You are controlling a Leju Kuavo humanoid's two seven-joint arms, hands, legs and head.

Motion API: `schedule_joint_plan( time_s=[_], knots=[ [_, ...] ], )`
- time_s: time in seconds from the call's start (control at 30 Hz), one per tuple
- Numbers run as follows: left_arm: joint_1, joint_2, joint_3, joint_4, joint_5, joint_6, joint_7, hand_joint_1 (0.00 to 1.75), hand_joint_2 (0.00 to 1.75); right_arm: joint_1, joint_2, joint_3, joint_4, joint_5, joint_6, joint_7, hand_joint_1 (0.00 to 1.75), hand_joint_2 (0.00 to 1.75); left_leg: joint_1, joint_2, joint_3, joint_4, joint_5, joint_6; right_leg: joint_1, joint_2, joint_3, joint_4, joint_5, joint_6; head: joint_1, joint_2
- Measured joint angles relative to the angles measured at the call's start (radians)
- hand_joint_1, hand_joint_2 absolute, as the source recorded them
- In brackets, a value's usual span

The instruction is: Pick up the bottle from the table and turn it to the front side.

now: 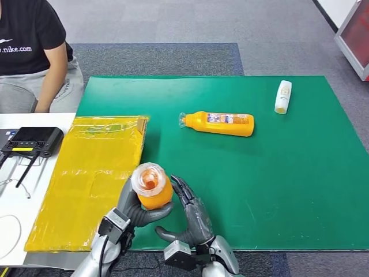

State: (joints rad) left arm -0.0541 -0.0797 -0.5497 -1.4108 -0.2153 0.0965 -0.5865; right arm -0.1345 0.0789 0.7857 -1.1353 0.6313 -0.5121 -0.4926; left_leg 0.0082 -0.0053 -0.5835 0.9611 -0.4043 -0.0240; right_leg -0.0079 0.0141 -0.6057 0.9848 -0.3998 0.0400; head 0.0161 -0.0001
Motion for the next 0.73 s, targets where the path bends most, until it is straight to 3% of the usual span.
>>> schedule_joint_plan(
  time_s=[0.1, 0.33, 0.5, 0.73],
  knots=[
    [-0.003, 0.043, 0.000, -0.006, -0.092, -0.013, 0.048, 1.75, 1.75, 0.007, 0.003, -0.002, 0.006, -0.005, 0.005, -0.001, 0.00, 1.75, 0.000, 0.000, 0.000, 0.000, 0.000, 0.000, 0.000, 0.000, 0.000, 0.000, 0.000, 0.000, 0.000, 0.000],
    [0.006, 0.192, 0.048, -0.021, -0.318, -0.003, 0.131, 1.75, 1.75, 0.044, 0.005, -0.030, 0.011, -0.018, 0.011, -0.005, 0.00, 1.75, 0.000, 0.001, 0.000, 0.000, 0.000, -0.001, 0.000, 0.000, 0.000, 0.002, -0.001, -0.002, 0.000, 0.000],
    [0.007, 0.239, 0.088, -0.042, -0.393, 0.003, 0.159, 1.75, 1.75, 0.060, 0.011, -0.049, 0.011, -0.027, 0.025, -0.011, 0.00, 1.75, 0.000, 0.002, 0.003, 0.000, -0.002, -0.004, 0.001, 0.003, 0.001, 0.002, -0.001, -0.003, 0.000, 0.000],
    [0.012, 0.282, 0.116, -0.044, -0.545, 0.086, 0.208, 1.75, 1.75, 0.065, 0.015, -0.057, 0.011, -0.041, 0.047, -0.020, 0.00, 1.75, 0.001, 0.002, 0.004, 0.000, 0.001, -0.007, 0.001, 0.003, 0.000, 0.004, 0.000, -0.005, 0.000, 0.000]
  ],
)
